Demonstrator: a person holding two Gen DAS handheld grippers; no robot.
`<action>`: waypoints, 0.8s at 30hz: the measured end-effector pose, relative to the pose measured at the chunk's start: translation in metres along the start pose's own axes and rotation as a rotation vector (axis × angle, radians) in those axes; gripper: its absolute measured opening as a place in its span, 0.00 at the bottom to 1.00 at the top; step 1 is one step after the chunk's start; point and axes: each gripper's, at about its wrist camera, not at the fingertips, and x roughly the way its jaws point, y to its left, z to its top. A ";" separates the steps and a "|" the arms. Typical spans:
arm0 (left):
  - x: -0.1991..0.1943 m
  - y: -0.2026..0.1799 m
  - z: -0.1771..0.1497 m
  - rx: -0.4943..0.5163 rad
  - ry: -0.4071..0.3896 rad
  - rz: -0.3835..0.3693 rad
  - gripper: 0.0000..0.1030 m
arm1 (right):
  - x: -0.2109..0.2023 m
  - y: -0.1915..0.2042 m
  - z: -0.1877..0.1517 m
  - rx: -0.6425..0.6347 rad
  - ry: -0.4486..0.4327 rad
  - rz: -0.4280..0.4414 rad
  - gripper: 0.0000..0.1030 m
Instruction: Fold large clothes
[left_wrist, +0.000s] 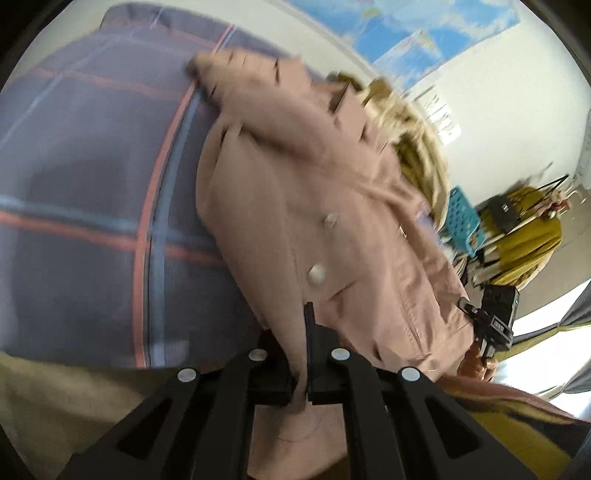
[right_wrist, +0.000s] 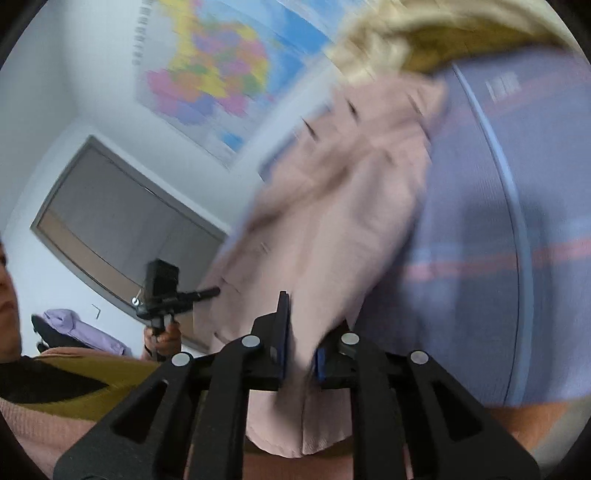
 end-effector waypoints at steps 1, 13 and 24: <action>0.004 0.000 -0.002 0.003 0.010 -0.003 0.04 | 0.005 -0.008 -0.005 0.025 0.022 -0.015 0.16; 0.034 0.011 -0.028 -0.009 0.143 -0.062 0.43 | 0.023 -0.004 -0.021 -0.012 0.101 -0.015 0.13; -0.037 -0.012 0.002 -0.018 -0.131 -0.238 0.03 | -0.008 0.046 0.014 -0.086 -0.102 0.186 0.07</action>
